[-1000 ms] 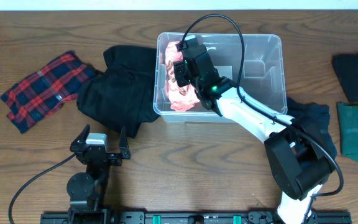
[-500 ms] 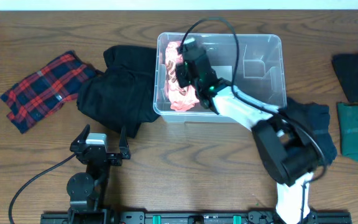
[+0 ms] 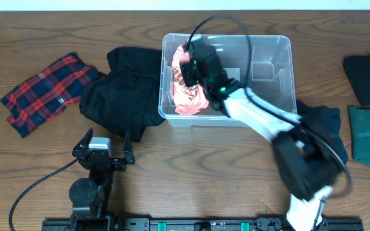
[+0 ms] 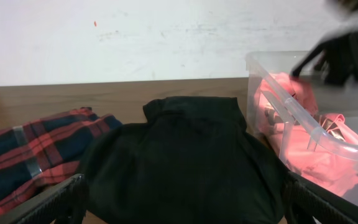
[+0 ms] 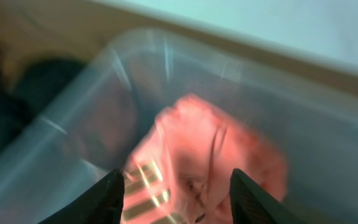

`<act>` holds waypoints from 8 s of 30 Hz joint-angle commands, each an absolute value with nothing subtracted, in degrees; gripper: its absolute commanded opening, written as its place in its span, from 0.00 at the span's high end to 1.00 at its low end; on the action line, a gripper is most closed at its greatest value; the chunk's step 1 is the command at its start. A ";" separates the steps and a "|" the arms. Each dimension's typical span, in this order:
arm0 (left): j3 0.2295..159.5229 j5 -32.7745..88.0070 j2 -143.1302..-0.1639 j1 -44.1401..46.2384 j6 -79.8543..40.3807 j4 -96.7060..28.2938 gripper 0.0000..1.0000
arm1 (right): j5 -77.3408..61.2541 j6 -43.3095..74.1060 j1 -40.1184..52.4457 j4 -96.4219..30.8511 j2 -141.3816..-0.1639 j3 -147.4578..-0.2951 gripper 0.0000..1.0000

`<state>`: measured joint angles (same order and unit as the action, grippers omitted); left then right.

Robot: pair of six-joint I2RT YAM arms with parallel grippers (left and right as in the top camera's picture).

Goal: Pack container
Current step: 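Open the right gripper to release the pink shirt, withdraw, then move the right gripper down onto the black garment, then grasp the black garment with the right gripper, then lift the black garment and carry it into the bin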

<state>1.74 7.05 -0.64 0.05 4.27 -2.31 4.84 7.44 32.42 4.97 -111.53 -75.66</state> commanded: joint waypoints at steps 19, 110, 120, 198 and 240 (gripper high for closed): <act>0.23 7.01 -0.62 -0.14 3.75 -3.33 0.02 | 4.40 9.61 -7.29 -56.49 -76.99 -76.01 0.52; 0.23 6.98 -0.62 -0.14 3.75 -3.33 0.02 | -0.71 8.51 -15.68 -49.89 -111.35 -70.13 0.99; 0.23 7.01 -0.62 -0.14 3.77 -3.33 0.02 | -7.77 8.49 -15.68 -33.01 -111.35 -70.13 0.99; 0.23 7.01 -0.62 -0.14 3.77 -3.33 0.02 | -15.25 2.70 -32.71 -25.04 -96.66 -47.70 0.36; 0.23 6.98 -0.62 -0.14 3.77 -3.33 0.02 | -24.86 -14.83 0.01 -33.69 -72.99 -71.57 0.99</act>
